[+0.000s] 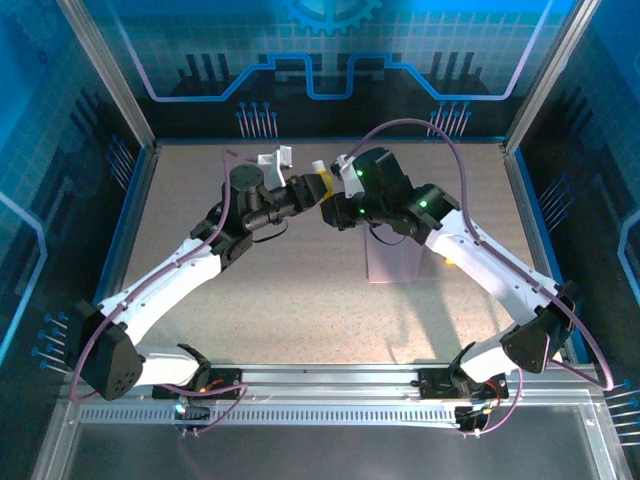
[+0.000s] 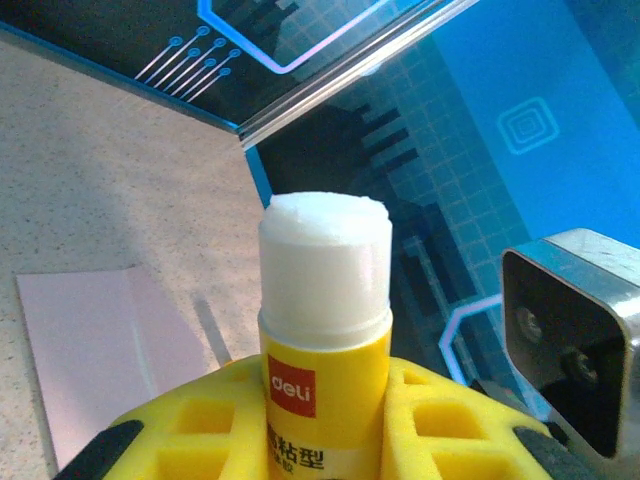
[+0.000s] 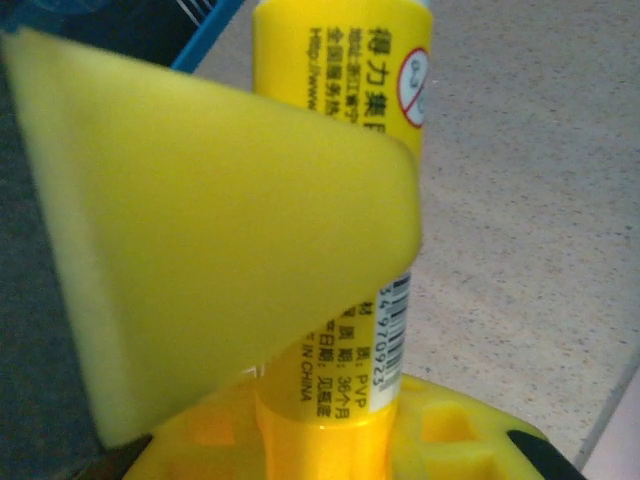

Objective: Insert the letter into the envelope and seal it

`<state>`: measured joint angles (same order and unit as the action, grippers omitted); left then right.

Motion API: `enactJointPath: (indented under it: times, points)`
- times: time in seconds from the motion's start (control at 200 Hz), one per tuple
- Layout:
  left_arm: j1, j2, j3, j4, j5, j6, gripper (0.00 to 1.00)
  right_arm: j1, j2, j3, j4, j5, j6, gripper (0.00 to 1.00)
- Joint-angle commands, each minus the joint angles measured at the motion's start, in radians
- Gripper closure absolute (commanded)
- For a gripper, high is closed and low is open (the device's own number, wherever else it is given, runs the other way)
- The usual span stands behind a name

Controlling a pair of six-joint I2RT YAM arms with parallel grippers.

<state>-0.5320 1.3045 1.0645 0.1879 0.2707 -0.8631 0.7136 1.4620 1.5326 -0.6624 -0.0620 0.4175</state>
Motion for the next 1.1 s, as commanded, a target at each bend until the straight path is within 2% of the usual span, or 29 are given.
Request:
enactJointPath:
  times: [0.0, 0.3, 0.58, 0.705, 0.961, 1.096]
  points:
    - [-0.009, -0.049, -0.044, 0.073, 0.128, 0.019, 1.00, -0.046, -0.068, -0.014, 0.154, -0.098, -0.003, 0.85]
    - [-0.007, -0.001, -0.072, 0.395, 0.351, -0.042, 1.00, -0.152, -0.158, -0.091, 0.370, -0.497, 0.097, 0.86]
    - [-0.008, 0.074, -0.054, 0.620, 0.485, -0.153, 1.00, -0.210, -0.189, -0.144, 0.563, -0.727, 0.220, 0.86]
    - [-0.007, 0.091, -0.052, 0.675, 0.516, -0.183, 1.00, -0.225, -0.186, -0.164, 0.674, -0.803, 0.294, 0.86]
    - [-0.008, 0.125, -0.057, 0.789, 0.553, -0.247, 1.00, -0.232, -0.180, -0.183, 0.822, -0.876, 0.388, 0.86]
    - [-0.007, 0.134, -0.058, 0.808, 0.560, -0.262, 1.00, -0.233, -0.183, -0.180, 0.817, -0.876, 0.387, 0.86]
